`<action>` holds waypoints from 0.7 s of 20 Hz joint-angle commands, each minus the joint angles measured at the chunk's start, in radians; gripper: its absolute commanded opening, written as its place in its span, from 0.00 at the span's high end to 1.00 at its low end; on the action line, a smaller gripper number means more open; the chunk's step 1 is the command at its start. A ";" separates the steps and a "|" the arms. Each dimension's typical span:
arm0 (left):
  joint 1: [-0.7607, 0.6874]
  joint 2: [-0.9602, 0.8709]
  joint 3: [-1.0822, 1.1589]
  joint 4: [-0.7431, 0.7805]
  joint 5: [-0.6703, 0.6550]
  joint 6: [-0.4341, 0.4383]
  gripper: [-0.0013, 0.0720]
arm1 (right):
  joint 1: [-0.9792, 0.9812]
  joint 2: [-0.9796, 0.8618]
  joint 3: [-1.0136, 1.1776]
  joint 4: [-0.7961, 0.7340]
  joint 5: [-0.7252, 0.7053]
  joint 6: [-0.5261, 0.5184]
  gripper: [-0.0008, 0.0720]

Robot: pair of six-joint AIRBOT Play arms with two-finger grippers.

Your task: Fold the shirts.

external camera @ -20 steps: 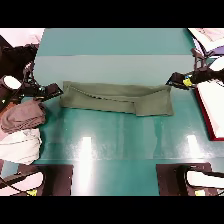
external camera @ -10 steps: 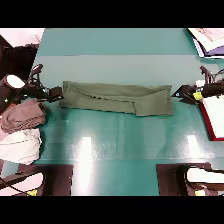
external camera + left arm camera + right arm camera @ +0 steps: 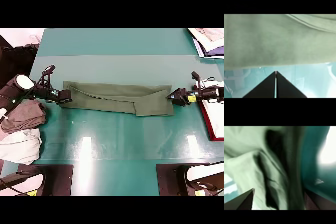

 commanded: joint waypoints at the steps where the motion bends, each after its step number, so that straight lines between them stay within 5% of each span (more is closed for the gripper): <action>1: -0.004 0.000 0.001 -0.006 -0.007 -0.006 0.95 | 0.045 -0.056 0.034 0.011 0.029 -0.029 0.15; 3: -0.004 0.000 0.001 -0.024 -0.010 -0.005 0.95 | 0.073 -0.055 0.035 0.022 -0.020 -0.028 0.32; 6: -0.007 0.000 0.002 -0.032 -0.007 -0.006 0.95 | 0.082 -0.055 0.034 0.076 -0.006 -0.038 0.93; 14: -0.168 -0.108 0.232 -0.075 0.100 -0.002 0.95 | 0.092 0.142 0.092 0.111 0.036 0.081 0.96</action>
